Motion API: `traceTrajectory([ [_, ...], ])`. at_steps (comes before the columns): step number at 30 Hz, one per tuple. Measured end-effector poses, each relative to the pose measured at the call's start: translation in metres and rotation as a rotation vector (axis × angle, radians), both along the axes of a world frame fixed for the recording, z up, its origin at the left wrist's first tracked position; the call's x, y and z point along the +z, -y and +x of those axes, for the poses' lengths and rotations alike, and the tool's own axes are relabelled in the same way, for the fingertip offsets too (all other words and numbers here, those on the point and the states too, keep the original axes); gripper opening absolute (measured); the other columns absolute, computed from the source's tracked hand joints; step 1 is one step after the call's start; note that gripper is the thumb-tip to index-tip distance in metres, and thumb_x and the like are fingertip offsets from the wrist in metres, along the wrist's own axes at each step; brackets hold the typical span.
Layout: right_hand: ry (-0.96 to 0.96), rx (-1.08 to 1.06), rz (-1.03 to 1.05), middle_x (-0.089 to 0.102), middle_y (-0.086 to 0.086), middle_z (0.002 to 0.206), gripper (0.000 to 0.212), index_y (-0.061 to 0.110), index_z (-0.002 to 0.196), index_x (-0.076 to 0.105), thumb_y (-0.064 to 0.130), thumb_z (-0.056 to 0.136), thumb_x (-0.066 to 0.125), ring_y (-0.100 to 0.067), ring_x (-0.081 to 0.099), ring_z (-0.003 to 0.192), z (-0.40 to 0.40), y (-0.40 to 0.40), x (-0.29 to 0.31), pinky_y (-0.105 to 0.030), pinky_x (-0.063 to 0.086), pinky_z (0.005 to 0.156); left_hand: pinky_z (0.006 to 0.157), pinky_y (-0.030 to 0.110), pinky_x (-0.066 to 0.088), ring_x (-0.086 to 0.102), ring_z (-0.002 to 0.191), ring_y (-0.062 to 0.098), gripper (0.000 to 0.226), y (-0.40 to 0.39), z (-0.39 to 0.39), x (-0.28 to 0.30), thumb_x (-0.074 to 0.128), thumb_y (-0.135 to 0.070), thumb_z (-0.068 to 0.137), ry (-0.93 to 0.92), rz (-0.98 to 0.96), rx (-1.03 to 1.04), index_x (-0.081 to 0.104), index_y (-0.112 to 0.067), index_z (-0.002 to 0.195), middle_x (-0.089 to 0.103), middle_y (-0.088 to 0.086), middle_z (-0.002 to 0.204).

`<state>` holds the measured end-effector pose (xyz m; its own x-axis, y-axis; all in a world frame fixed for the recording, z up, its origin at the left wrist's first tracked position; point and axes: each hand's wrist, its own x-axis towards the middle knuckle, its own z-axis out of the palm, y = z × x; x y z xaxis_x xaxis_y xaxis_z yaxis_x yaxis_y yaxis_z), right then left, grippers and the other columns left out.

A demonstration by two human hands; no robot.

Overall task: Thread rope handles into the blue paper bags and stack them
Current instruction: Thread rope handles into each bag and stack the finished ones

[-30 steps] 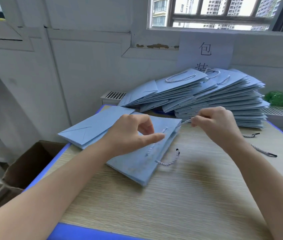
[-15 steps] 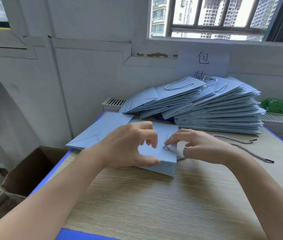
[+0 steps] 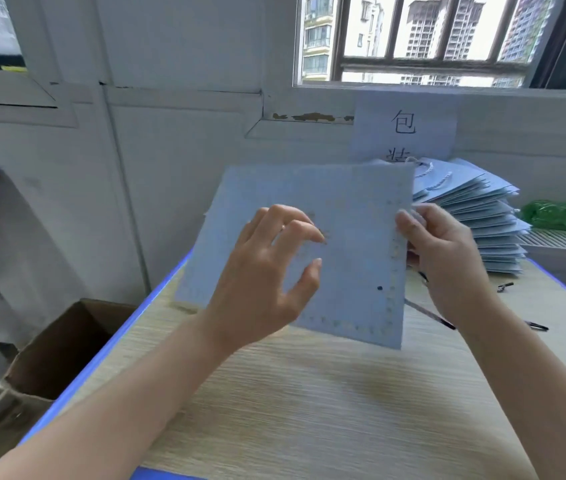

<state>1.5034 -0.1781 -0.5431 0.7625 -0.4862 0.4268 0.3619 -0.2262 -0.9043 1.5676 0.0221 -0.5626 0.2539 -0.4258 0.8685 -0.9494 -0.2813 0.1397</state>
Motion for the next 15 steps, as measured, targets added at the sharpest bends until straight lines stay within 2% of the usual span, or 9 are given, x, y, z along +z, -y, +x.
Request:
traceTrajectory([
  [2,-0.210,-0.002,-0.102,0.060,-0.009,0.069,0.014,0.004,0.084,0.058,0.015,0.092,0.057,-0.011,0.055,0.054,0.005,-0.001,-0.009,-0.026,0.046,0.054,0.088,0.029,0.041,0.053,0.098,0.020,0.026,0.000,0.005,-0.006,0.055,-0.029,0.084,-0.105,0.108,-0.029,0.062,-0.009,0.101,0.055,0.004,0.105],
  [3,-0.347,-0.004,-0.239,0.059,-0.006,0.063,0.019,0.003,0.082,0.060,0.019,0.091,0.059,-0.010,0.052,0.049,0.008,-0.003,-0.015,-0.024,0.043,0.050,0.089,0.029,0.041,0.052,0.100,0.019,0.033,0.001,0.007,-0.009,0.053,-0.036,0.085,-0.158,0.197,-0.034,0.062,-0.011,0.105,0.054,0.003,0.107],
  [5,-0.638,-0.037,-0.644,0.057,0.004,0.060,0.027,0.011,0.078,0.063,0.034,0.090,0.059,-0.010,0.051,0.055,0.011,-0.006,-0.027,-0.025,0.038,0.052,0.096,0.029,0.037,0.046,0.111,0.015,0.046,0.002,0.009,-0.017,0.048,-0.050,0.087,-0.272,0.453,-0.020,0.058,-0.017,0.117,0.050,0.000,0.116],
  [7,-0.723,-0.151,-0.915,0.057,0.007,0.069,0.027,0.018,0.081,0.064,0.041,0.091,0.055,-0.013,0.051,0.070,0.014,-0.005,-0.032,-0.026,0.035,0.057,0.103,0.031,0.031,0.035,0.120,0.012,0.048,0.003,0.010,-0.024,0.041,-0.055,0.093,-0.336,0.733,0.056,0.048,-0.024,0.129,0.041,-0.004,0.126],
  [9,-0.692,-0.302,-0.924,0.058,-0.001,0.088,0.027,0.015,0.095,0.065,0.038,0.093,0.052,-0.018,0.050,0.085,0.014,0.004,-0.031,-0.028,0.038,0.069,0.106,0.032,0.028,0.029,0.123,0.010,0.048,0.002,0.010,-0.026,0.036,-0.056,0.094,-0.360,0.844,0.091,0.042,-0.028,0.133,0.036,-0.008,0.130],
  [12,-0.746,-0.541,-0.897,0.052,-0.009,0.108,0.027,0.013,0.111,0.061,0.028,0.092,0.049,-0.027,0.046,0.108,0.009,0.028,-0.031,-0.034,0.039,0.085,0.108,0.033,0.028,0.027,0.123,0.008,0.050,0.002,0.011,-0.023,0.036,-0.057,0.093,-0.404,0.835,0.076,0.040,-0.030,0.135,0.035,-0.009,0.131],
  [15,-0.910,-0.516,-0.923,0.054,-0.011,0.117,0.028,0.013,0.112,0.062,0.024,0.090,0.049,-0.029,0.048,0.113,0.005,0.044,-0.033,-0.034,0.040,0.086,0.108,0.032,0.027,0.027,0.122,0.007,0.050,0.002,0.010,-0.024,0.036,-0.057,0.093,-0.415,0.840,0.065,0.040,-0.030,0.136,0.035,-0.010,0.130],
])
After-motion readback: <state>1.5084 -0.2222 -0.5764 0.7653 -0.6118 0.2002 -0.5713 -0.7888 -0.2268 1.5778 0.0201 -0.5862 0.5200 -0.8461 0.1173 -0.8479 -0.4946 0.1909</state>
